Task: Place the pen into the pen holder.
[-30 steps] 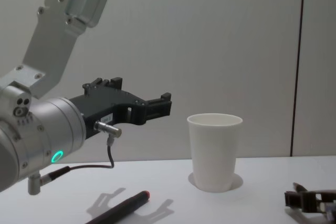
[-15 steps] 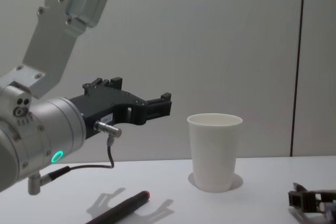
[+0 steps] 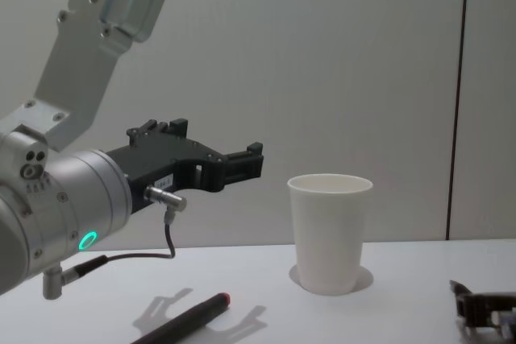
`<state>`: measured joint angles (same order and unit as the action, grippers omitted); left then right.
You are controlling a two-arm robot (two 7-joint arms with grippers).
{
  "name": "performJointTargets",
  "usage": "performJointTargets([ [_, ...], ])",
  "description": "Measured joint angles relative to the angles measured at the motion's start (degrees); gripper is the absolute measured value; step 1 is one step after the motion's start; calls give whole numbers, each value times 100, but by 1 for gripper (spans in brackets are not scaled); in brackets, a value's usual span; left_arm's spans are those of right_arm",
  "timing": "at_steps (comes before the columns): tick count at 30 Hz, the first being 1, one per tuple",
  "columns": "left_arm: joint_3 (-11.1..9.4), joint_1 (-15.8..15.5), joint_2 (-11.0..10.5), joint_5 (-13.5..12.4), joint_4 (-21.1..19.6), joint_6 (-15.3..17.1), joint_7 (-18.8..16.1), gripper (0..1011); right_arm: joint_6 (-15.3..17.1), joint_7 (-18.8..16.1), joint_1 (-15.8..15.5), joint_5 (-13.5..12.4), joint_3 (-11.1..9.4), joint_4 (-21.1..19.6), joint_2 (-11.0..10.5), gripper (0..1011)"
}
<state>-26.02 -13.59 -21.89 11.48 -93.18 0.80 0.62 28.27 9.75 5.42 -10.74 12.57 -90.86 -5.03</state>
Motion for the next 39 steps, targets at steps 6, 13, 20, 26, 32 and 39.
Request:
performJointTargets([
  [6, 0, 0, 0, 0, 0, 0, 0, 1001, -9, 3, -4, 4, -6, 0, 4, 132],
  [13, 0, 0, 0, 0, 0, 0, 0, 1001, -19, 7, -7, 10, -11, 0, 5, 132],
  [20, 0, 0, 0, 0, 0, 0, 0, 1001, -106, -44, -13, 40, -21, -1, -1, 132],
  [26, 0, 0, 0, 0, 0, 0, 0, 1001, -385, -207, -21, 83, -35, -9, -27, 132],
  [32, 0, 0, 0, 0, 0, 0, 0, 1001, -724, -394, -22, 110, -58, -14, -63, 132],
  [39, 0, 0, 0, 0, 0, 0, 0, 1001, -1282, -690, -3, 126, -98, -14, -115, 132],
])
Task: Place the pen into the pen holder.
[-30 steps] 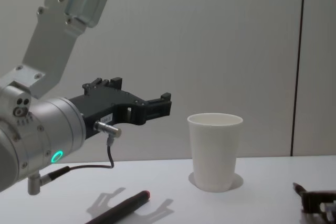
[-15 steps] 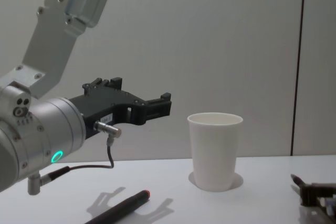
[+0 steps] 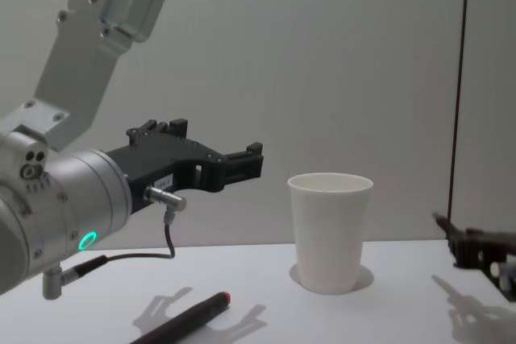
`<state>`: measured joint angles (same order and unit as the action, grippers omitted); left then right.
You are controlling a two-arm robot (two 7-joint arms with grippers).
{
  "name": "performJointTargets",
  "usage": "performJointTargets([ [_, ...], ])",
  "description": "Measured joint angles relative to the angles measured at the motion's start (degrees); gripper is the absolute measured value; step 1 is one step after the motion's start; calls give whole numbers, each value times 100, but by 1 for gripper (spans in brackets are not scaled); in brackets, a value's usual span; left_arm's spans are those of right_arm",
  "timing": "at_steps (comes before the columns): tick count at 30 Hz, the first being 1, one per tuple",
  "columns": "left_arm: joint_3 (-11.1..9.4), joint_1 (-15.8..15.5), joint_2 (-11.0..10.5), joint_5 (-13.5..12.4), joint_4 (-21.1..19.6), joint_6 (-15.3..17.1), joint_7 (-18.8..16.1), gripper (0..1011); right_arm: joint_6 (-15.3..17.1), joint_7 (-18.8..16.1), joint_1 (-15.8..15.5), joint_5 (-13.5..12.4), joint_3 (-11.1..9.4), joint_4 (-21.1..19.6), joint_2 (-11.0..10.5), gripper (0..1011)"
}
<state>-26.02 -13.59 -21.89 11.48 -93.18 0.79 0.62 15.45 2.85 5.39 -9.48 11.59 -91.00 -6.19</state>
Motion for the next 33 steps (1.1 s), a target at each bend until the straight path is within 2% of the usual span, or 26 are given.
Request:
performJointTargets([
  [9, 0, 0, 0, 0, 0, 0, 0, 1001, -784, -423, 73, -33, -63, 52, -57, 132],
  [10, 0, 0, 0, 0, 0, 0, 0, 1001, -784, -423, 73, -33, -63, 52, -57, 131],
  [18, 0, 0, 0, 0, 0, 0, 0, 1001, -1567, -912, 246, -146, -130, 182, -92, 132],
  [19, 0, 0, 0, 0, 0, 0, 0, 1001, -1567, -912, 246, -146, -130, 182, -92, 132],
  [21, 0, 0, 0, 0, 0, 0, 0, 1001, -1835, -1102, 333, -198, -149, 259, -94, 132],
  [22, 0, 0, 0, 0, 0, 0, 0, 1001, -1835, -1102, 333, -198, -149, 259, -94, 131],
  [27, 0, 0, 0, 0, 0, 0, 0, 1001, -2350, -1505, 542, -316, -179, 438, -85, 132],
  [33, 0, 0, 0, 0, 0, 0, 0, 1001, -2794, -1885, 804, -431, -200, 678, -52, 132],
])
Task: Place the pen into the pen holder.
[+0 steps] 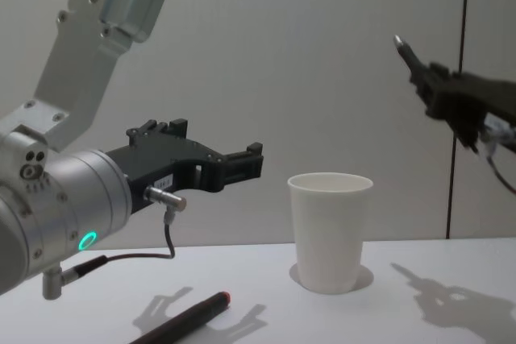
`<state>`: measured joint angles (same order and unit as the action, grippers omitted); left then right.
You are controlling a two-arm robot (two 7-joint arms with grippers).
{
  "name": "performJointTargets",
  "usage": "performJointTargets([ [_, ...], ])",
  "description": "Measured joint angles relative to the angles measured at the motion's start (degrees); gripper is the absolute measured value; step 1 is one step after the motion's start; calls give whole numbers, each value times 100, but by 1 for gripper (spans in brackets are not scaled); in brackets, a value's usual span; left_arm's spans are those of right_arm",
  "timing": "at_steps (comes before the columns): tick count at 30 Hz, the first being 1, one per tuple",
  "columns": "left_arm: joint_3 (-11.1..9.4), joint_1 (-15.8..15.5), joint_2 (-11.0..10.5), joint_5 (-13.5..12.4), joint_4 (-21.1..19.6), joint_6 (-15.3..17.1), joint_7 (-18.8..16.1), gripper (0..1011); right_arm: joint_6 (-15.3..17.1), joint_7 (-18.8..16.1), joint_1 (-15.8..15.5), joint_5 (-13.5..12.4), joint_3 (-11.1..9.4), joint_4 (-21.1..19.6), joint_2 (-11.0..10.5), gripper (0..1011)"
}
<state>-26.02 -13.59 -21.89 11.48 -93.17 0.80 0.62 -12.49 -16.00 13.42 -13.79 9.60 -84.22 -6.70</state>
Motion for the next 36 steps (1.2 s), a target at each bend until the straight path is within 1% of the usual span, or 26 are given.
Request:
performJointTargets([
  [4, 0, 0, 0, 0, 0, 0, 0, 1001, -381, -350, 269, -98, -5, 266, 48, 132],
  [5, 0, 0, 0, 0, 0, 0, 0, 1001, -381, -350, 269, -98, -5, 266, 48, 132],
  [7, 0, 0, 0, 0, 0, 0, 0, 1001, -661, -607, 507, -151, -5, 530, 97, 132],
  [10, 0, 0, 0, 0, 0, 0, 0, 1001, -886, -803, 690, -177, 0, 752, 138, 132],
  [11, 0, 0, 0, 0, 0, 0, 0, 1001, -1010, -904, 828, -182, 5, 926, 170, 132],
  [13, 0, 0, 0, 0, 0, 0, 0, 1001, -1128, -994, 933, -180, 13, 1061, 196, 132],
  [14, 0, 0, 0, 0, 0, 0, 0, 1001, -1235, -1075, 1038, -159, 22, 1195, 220, 132],
  [15, 0, 0, 0, 0, 0, 0, 0, 1001, -1249, -1084, 1067, -153, 25, 1232, 227, 132],
  [17, 0, 0, 0, 0, 0, 0, 0, 1001, -1390, -1171, 1230, -75, 46, 1446, 270, 132],
  [19, 0, 0, 0, 0, 0, 0, 0, 1001, -1440, -1193, 1308, -28, 57, 1554, 291, 131],
  [23, 0, 0, 0, 0, 0, 0, 0, 1001, -1565, -1209, 1508, 178, 103, 1845, 355, 131],
  [26, 0, 0, 0, 0, 0, 0, 0, 1001, -1595, -1198, 1574, 282, 128, 1955, 380, 132],
  [27, 0, 0, 0, 0, 0, 0, 0, 1001, -1610, -1180, 1619, 360, 148, 2029, 397, 132],
  [29, 0, 0, 0, 0, 0, 0, 0, 1001, -1616, -1161, 1649, 417, 163, 2085, 410, 131],
  [30, 0, 0, 0, 0, 0, 0, 0, 1001, -1620, -1135, 1678, 489, 180, 2142, 422, 131],
  [32, 0, 0, 0, 0, 0, 0, 0, 1001, -1620, -1122, 1695, 518, 192, 2176, 431, 132],
  [33, 0, 0, 0, 0, 0, 0, 0, 1001, -1621, -1081, 1730, 616, 214, 2253, 449, 132],
  [36, 0, 0, 0, 0, 0, 0, 0, 1001, -1630, -1026, 1776, 735, 246, 2369, 473, 132],
])
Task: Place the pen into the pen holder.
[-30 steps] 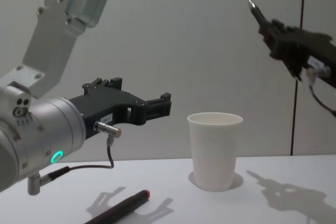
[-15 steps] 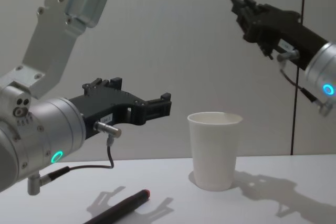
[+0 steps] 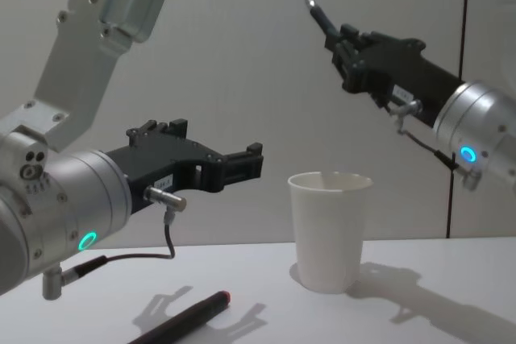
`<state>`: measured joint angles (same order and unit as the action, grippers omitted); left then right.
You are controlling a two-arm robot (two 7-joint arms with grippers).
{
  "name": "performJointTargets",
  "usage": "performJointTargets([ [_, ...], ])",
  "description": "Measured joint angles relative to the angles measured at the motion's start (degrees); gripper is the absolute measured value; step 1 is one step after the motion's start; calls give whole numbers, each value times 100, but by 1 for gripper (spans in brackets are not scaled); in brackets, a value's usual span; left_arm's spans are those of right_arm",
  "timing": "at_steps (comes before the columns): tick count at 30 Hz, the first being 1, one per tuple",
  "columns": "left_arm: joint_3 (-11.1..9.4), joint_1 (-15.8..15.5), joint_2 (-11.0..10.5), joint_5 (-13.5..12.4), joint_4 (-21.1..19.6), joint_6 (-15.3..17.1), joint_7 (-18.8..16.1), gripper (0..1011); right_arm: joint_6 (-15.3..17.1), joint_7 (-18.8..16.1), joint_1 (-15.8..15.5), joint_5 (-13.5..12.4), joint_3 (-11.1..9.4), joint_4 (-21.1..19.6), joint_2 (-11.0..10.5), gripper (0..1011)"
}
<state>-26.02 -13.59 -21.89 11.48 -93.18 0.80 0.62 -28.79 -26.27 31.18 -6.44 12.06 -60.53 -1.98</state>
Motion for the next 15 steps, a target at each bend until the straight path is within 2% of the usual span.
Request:
performJointTargets([
  [15, 0, 0, 0, 0, 0, 0, 0, 1001, -296, 143, 290, 363, 99, 700, 107, 131],
])
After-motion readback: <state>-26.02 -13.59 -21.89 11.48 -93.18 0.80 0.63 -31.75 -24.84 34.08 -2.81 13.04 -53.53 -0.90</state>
